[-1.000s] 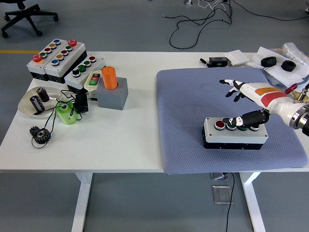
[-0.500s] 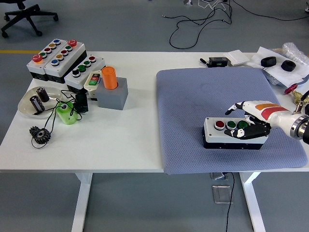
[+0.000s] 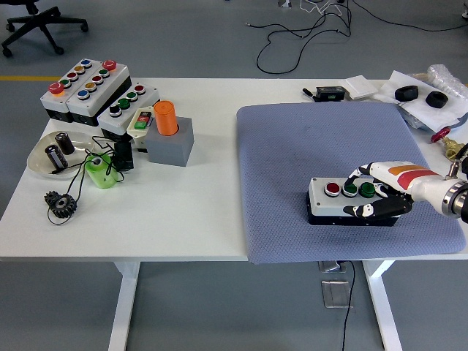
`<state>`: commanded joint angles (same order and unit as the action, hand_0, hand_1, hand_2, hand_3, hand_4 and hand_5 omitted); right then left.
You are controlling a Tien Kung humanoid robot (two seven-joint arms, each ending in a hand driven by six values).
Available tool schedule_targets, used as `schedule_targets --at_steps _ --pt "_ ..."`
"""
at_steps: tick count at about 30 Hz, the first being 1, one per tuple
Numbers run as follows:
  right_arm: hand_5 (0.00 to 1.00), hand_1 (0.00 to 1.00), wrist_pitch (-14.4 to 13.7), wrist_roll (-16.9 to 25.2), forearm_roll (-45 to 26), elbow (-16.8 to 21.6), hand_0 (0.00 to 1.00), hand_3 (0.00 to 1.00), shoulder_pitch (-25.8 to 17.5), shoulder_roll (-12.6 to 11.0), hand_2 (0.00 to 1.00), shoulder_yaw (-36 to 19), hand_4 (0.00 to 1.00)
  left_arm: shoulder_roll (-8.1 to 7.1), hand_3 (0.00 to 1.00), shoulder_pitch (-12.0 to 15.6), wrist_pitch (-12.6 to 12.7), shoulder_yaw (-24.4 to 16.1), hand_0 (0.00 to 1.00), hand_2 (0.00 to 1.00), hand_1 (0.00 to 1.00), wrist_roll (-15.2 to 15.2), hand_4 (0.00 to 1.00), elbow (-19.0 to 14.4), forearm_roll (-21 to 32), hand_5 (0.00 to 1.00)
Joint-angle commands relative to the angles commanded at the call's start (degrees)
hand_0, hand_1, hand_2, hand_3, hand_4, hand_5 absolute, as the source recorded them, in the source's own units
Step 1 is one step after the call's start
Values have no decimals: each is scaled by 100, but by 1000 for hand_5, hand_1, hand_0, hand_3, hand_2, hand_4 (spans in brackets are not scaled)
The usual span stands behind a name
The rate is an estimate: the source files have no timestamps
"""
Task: Pick up the button,place it on the desk,press the button,press the button
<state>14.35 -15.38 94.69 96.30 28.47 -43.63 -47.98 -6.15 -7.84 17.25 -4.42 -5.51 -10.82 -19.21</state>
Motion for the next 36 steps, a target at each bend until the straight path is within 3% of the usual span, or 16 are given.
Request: schedule_targets --at_steps 20,29,36 --pt "713 2 125 -125 84 -160 150 746 44 4 2 228 818 -4 452 -17 5 -24 596 495 520 -1 270 -2 -22 975" --pt "718 2 -118 -100 124 210 151 746 -9 5 2 -162 815 -3 452 -13 5 2 596 495 520 -3 271 -2 -11 975" --pt "723 2 -159 -111 223 182 150 746 63 150 2 50 814 3 452 -2 1 7 597 495 520 -10 271 -1 -13 974"
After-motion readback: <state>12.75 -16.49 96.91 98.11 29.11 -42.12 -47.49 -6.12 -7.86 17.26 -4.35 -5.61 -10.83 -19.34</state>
